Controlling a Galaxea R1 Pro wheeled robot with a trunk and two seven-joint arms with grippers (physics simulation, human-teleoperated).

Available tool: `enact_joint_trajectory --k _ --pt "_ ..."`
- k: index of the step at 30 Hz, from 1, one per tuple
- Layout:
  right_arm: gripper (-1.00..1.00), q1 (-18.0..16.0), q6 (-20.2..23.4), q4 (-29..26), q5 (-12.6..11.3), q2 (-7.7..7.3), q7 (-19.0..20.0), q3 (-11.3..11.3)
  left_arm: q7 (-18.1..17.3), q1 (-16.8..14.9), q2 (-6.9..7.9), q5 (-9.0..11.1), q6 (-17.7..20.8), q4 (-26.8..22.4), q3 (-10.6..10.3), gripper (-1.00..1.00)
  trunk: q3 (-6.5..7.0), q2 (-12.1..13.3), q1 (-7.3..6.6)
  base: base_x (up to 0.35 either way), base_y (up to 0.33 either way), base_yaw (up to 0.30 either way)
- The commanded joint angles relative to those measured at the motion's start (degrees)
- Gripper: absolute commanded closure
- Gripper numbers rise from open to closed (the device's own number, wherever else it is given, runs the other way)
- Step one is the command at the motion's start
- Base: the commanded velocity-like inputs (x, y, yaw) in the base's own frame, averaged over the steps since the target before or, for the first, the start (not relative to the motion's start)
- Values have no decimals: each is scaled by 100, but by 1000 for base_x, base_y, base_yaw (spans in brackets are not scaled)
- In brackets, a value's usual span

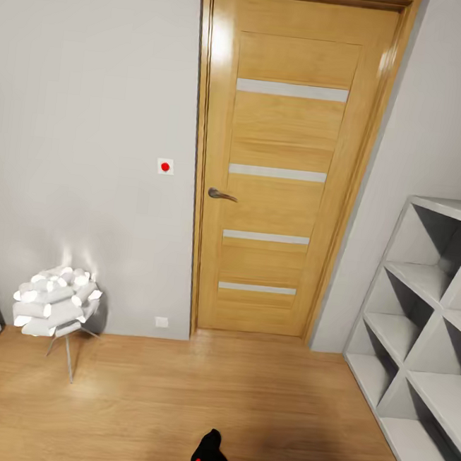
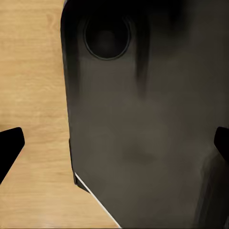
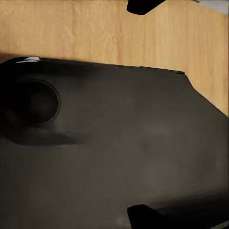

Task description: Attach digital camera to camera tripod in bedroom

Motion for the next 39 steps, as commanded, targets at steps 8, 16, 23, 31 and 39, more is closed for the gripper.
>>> enact_joint_trajectory --k 8,16,23,31,39 --pt "-100 -10 -12 9 95 -59 19 46 -9 17 -44 191 -158 -195 63 -100 -3 -1 0 0 0 0" --pt "-100 -10 -15 9 97 -41 49 44 -9 17 -44 1 -399 -210 70 -100 -3 -1 0 0 0 0" --pt "-100 -10 -17 9 97 -36 63 44 -9 17 -44 -14 -419 -211 70 -100 -3 -1 0 0 0 0" --pt "-100 -10 -34 9 67 -24 -25 28 -9 17 -44 -17 -430 -211 71 -100 -3 -1 0 0 0 0" --pt "-100 -10 -35 9 81 -33 -26 40 -9 17 -49 -17 -431 -211 71 -100 -3 -1 0 0 3 0"
